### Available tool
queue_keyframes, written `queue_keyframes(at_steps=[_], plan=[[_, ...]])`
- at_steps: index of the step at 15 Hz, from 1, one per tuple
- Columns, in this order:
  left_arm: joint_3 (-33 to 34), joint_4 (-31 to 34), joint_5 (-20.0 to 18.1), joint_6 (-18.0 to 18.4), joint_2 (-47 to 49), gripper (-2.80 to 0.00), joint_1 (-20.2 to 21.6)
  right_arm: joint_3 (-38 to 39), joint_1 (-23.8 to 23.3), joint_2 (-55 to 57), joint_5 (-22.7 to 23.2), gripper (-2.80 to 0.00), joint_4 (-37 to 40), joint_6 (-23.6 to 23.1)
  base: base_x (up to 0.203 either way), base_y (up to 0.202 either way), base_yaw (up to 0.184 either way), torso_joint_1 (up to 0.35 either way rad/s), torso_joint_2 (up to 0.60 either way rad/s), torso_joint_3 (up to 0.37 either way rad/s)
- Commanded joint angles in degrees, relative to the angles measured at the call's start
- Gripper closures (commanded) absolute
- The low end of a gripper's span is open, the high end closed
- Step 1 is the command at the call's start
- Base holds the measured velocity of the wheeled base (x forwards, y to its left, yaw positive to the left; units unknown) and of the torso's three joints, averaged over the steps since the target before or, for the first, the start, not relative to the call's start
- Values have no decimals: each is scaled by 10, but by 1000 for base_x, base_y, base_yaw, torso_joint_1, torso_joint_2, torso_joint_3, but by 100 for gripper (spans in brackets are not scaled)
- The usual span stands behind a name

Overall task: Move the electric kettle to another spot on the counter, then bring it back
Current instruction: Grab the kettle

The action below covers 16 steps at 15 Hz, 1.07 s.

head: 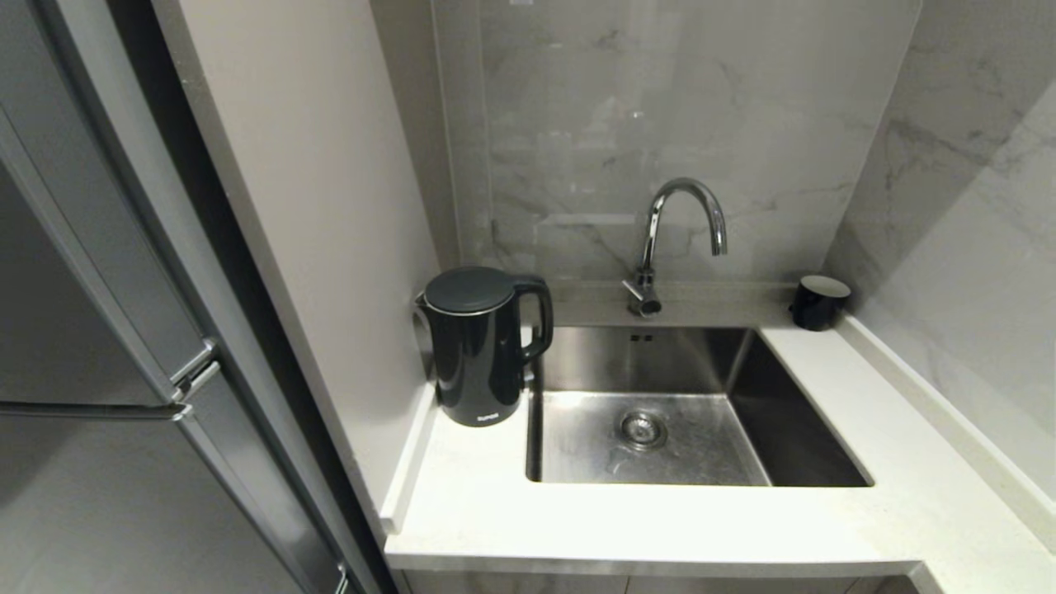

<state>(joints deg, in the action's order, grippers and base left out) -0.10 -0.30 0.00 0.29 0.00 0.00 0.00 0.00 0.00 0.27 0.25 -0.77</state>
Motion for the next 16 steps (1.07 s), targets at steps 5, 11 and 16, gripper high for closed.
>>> queue_keyframes(at_steps=[5, 11, 16], plan=[[0, 0, 0, 0, 0, 0, 0, 0, 0, 0, 0, 0, 0, 0, 0, 0, 0, 146, -339, -193], [0, 0, 0, 0, 0, 0, 0, 0, 0, -1, 0, 0, 0, 0, 0, 0, 0, 125, -284, -160], [0, 0, 0, 0, 0, 0, 0, 0, 0, -1, -1, 0, 0, 0, 0, 0, 0, 57, -131, -66]])
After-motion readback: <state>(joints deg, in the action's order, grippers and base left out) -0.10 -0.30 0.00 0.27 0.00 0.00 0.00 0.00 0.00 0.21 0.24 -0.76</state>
